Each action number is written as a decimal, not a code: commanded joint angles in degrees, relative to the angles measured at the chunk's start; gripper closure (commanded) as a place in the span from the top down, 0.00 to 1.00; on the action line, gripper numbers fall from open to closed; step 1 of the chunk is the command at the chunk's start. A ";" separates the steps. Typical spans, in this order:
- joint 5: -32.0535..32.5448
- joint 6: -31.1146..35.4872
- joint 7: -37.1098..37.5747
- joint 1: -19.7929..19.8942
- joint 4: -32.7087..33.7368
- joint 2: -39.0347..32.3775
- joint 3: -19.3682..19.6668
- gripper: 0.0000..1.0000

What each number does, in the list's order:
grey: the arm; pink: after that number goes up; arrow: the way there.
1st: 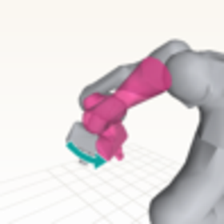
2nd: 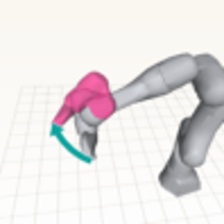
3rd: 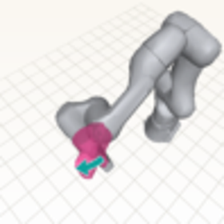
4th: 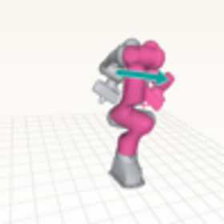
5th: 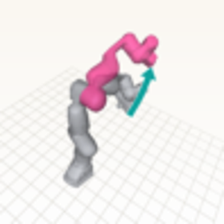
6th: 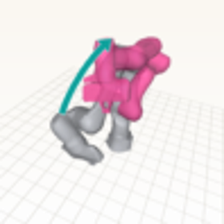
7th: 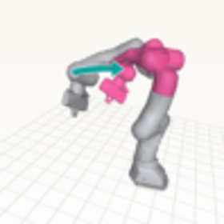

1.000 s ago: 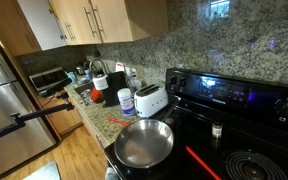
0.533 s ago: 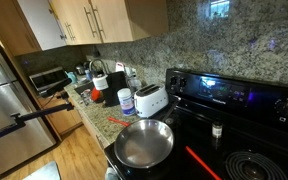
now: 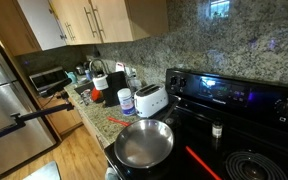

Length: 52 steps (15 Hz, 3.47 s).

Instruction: Put the paper towel roll on the stove

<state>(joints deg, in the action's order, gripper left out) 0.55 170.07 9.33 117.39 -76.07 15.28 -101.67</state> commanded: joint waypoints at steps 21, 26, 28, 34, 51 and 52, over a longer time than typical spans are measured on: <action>-17.79 -9.58 -3.25 32.16 26.78 15.75 -18.31 0.12; -18.82 -7.38 -4.03 29.61 25.30 14.55 -16.27 0.07; -19.03 -7.50 -3.90 27.49 24.22 14.26 -14.51 0.07; -13.99 -1.43 -5.48 18.81 16.27 12.89 -9.89 0.08; -6.59 12.90 -2.14 -14.20 -8.88 10.66 18.31 0.09; -6.49 13.32 -2.17 -14.68 -9.23 10.38 18.52 0.09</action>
<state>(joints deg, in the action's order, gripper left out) -7.71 183.40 5.47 102.99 -85.14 25.76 -83.54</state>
